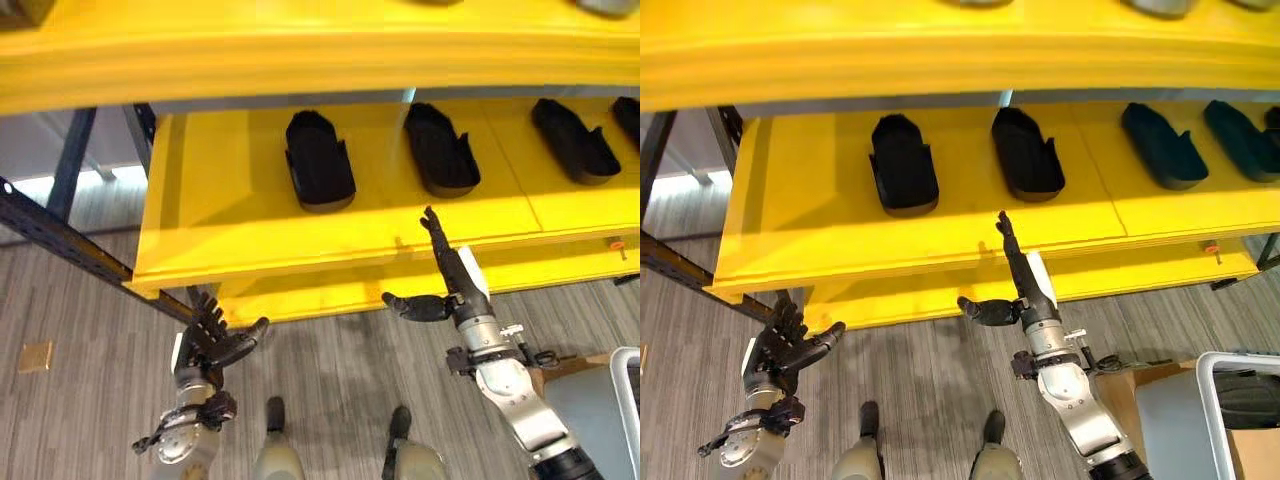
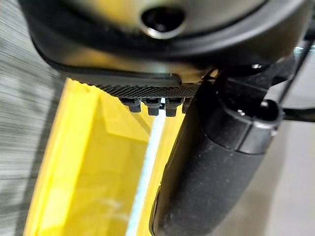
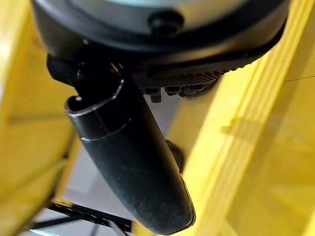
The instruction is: Move parts from the plastic box to the shelf.
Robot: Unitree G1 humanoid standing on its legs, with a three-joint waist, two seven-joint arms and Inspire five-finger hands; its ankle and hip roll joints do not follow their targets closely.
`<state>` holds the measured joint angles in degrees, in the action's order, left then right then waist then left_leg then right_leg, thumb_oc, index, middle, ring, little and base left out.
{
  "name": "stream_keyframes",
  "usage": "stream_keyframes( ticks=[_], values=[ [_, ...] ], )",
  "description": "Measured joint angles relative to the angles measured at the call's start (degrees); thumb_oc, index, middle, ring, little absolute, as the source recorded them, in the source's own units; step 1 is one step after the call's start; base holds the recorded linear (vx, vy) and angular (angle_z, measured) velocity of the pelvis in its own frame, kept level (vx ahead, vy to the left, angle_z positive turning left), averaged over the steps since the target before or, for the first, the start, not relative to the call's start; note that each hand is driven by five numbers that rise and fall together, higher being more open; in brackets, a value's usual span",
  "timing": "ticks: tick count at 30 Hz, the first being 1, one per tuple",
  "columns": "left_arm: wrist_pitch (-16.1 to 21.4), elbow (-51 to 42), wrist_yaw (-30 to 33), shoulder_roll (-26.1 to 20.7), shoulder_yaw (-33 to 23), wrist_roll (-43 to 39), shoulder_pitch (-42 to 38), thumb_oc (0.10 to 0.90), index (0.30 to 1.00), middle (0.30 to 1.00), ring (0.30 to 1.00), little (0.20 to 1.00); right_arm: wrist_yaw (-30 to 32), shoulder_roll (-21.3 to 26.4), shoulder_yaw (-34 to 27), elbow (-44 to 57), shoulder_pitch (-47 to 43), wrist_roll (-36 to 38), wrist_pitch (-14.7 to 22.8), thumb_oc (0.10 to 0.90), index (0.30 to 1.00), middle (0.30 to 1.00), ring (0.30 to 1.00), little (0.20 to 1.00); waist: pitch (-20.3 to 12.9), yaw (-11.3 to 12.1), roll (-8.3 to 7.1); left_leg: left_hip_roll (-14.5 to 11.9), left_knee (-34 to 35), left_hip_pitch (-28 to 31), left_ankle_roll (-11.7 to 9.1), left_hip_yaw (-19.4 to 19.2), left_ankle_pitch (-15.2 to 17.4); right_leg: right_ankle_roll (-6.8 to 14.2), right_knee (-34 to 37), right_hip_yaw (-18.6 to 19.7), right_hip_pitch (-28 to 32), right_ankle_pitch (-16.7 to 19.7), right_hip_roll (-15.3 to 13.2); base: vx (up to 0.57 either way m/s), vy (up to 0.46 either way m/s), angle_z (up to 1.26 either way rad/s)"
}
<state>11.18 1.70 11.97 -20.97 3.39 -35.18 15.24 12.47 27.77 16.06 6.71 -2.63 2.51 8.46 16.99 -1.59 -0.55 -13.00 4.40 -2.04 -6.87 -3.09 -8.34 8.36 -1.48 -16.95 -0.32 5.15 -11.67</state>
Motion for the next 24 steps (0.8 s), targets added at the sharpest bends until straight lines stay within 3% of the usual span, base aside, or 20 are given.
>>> stream_keyframes(
  ticks=[5, 7, 9, 11, 12, 13, 14, 15, 16, 17, 18, 19, 22, 24],
  values=[
    [0.0, 0.4, -0.2, 1.7, 3.0, 0.0, -1.3, 0.9, 1.0, 1.0, 1.0, 1.0, -0.1, 1.4, 0.7, -0.2, -0.1, 1.1, 0.0, 0.9, 1.0, 1.0, 1.0, 1.0, -1.8, -0.1, 2.94, -3.2, -1.4, -0.8, 0.2, 0.5, 0.0, -2.0, -3.2, -0.5, -1.1, -2.7, 3.2, -0.02, -0.172, -0.02],
    [0.0, 1.0, -0.7, 4.2, 4.4, 0.0, -1.4, 0.9, 1.0, 1.0, 1.0, 1.0, -0.3, 3.4, 2.5, -0.4, -1.0, 1.1, 0.1, 0.9, 1.0, 1.0, 1.0, 1.0, -2.1, 0.3, 4.34, -5.2, -3.4, -1.5, 2.0, 1.9, -0.7, -3.4, -6.0, -1.2, -1.6, -5.2, 4.9, -0.01, -0.156, 0.14],
    [0.0, 1.4, -1.2, 4.6, 5.5, 0.0, -1.3, 0.9, 1.0, 1.0, 1.0, 1.0, -0.3, 3.8, 2.6, -0.4, -1.1, 1.1, 0.2, 0.9, 1.0, 1.0, 1.0, 1.0, -2.5, 0.3, 5.19, -5.7, -3.5, -2.1, 6.0, 2.0, -0.7, -4.3, -8.3, -1.7, -2.7, -6.6, 5.5, 0.01, -0.176, 0.18],
    [-0.1, 1.6, -1.4, 4.7, 5.7, -0.1, -1.5, 0.9, 1.0, 1.0, 1.0, 1.0, -0.2, 4.0, 2.5, -0.3, -1.1, 1.1, 0.2, 0.9, 1.0, 1.0, 1.0, 1.0, -2.6, -0.2, 5.22, -5.5, -5.4, -5.1, 10.3, 0.3, -3.2, -5.0, -10.1, -2.8, -4.1, -7.8, 5.1, 0.04, -0.097, 0.37],
    [-0.1, 1.8, -1.4, 4.9, 5.7, 0.0, -1.5, 0.9, 1.0, 1.0, 1.0, 1.0, -0.2, 4.3, 2.5, -0.3, -0.7, 1.1, 0.2, 0.9, 1.0, 1.0, 1.0, 1.0, -2.8, 0.0, 5.59, -5.3, -5.0, -5.0, 14.8, -1.7, 0.8, -5.5, -10.4, -3.3, -4.5, -8.1, 5.0, 0.05, -0.047, 0.3],
    [-0.2, 2.5, -1.4, 4.9, 5.8, -0.1, -1.9, 0.9, 1.0, 1.0, 1.0, 1.0, -0.1, 3.9, 2.3, -0.4, -0.1, 1.2, 0.1, 0.9, 1.0, 1.0, 1.0, 1.0, -2.7, 0.3, 4.84, -4.0, -5.7, -5.0, 11.2, -0.4, 3.2, -5.6, -10.4, -3.1, -4.7, -8.1, 4.1, 0.09, -0.072, 0.01],
    [-0.3, 3.3, -1.3, 4.9, 5.7, -0.1, -1.7, 0.9, 1.0, 1.0, 1.0, 1.0, -0.3, 3.7, 2.6, -0.4, 0.5, 1.8, 0.0, 0.9, 1.0, 1.0, 1.0, 1.0, -3.0, 0.7, 3.45, 0.5, -8.6, -4.8, 6.9, 0.8, 3.8, -5.5, -10.1, -2.2, -5.1, -8.0, 2.1, 0.13, -0.107, -0.08],
    [-0.4, 3.3, -1.2, 5.1, 5.7, 0.0, -1.1, 0.9, 1.0, 1.0, 1.0, 1.0, -0.4, 3.4, 2.8, -0.3, 0.8, 2.4, 0.0, 0.9, 1.0, 1.0, 1.0, 1.0, -3.4, 0.3, 1.95, 6.7, -8.9, -4.4, 4.1, 4.2, 6.2, -5.1, -8.9, -0.6, -5.4, -6.3, 1.0, 0.1, -0.096, -0.28],
    [-0.4, 3.0, -1.2, 5.9, 5.7, 0.0, -0.6, 0.9, 1.0, 1.0, 1.0, 1.0, -0.6, 3.1, 2.8, -0.3, 0.9, 3.1, 0.0, 0.9, 1.0, 1.0, 1.0, 1.0, -3.9, 0.9, 1.65, 13.0, -7.3, -2.4, 4.2, 8.8, 8.0, -4.9, -7.2, 1.1, -5.9, -4.9, 0.3, 0.05, -0.045, -0.66],
    [-0.3, 2.3, -1.2, 6.2, 5.5, 0.0, 0.0, 0.9, 1.0, 1.0, 1.0, 1.0, -0.9, 2.8, 2.9, -0.4, 0.5, 3.4, 0.0, 0.9, 1.0, 1.0, 1.0, 1.0, -4.5, 2.3, 1.98, 18.3, -5.5, -0.4, 7.3, 16.4, 8.3, -5.0, -5.7, 4.1, -6.9, -2.9, 1.1, 0.01, -0.013, -1.26],
    [-0.1, 1.7, -1.2, 6.1, 4.8, 0.0, 0.5, 0.9, 1.0, 1.0, 1.0, 1.0, -1.1, 1.5, 3.5, -0.8, -0.4, 3.9, 0.0, 0.9, 1.0, 1.0, 1.0, 1.0, -4.6, 4.5, 1.2, 20.4, -4.8, 0.5, 7.7, 22.2, 8.2, -4.9, -4.8, 7.4, -7.9, -1.7, 1.6, 0.04, 0.042, -1.81],
    [0.0, 1.5, -1.1, 5.9, 3.0, 0.0, 0.4, 0.9, 1.0, 1.0, 1.0, 1.0, -2.0, -1.6, 4.8, -1.0, -1.6, 4.6, 0.0, 0.9, 1.0, 1.0, 1.0, 1.0, -4.3, 5.3, -0.49, 21.6, -6.2, -0.4, 8.6, 24.0, 5.8, -3.7, -1.8, 10.0, -8.0, 1.4, 2.8, 0.06, 0.07, -1.39],
    [-0.1, 2.2, -1.5, 4.7, 3.2, 0.0, -1.4, 0.9, 1.0, 1.0, 1.0, 1.0, -4.2, -4.0, 6.1, -2.9, -1.8, 5.8, 0.0, 0.9, 1.0, 1.0, 1.0, 1.0, -4.5, 4.9, -3.64, 22.1, -7.1, 0.4, 8.5, 22.2, 6.4, -2.9, 1.6, 12.3, -6.0, 2.6, 2.9, 0.07, 0.096, -0.44],
    [-0.1, 2.0, -1.8, 3.8, 3.7, -0.1, -2.3, 0.9, 1.0, 1.0, 1.0, 1.0, -5.4, -5.2, 6.2, -3.7, -1.1, 7.6, 0.0, 0.9, 1.0, 1.0, 1.0, 1.0, -4.9, 5.1, -4.37, 21.8, -7.1, 1.3, 8.8, 20.6, 7.3, -3.2, 4.8, 12.0, -3.9, 2.4, 3.1, 0.07, 0.117, -0.34]
  ],
)
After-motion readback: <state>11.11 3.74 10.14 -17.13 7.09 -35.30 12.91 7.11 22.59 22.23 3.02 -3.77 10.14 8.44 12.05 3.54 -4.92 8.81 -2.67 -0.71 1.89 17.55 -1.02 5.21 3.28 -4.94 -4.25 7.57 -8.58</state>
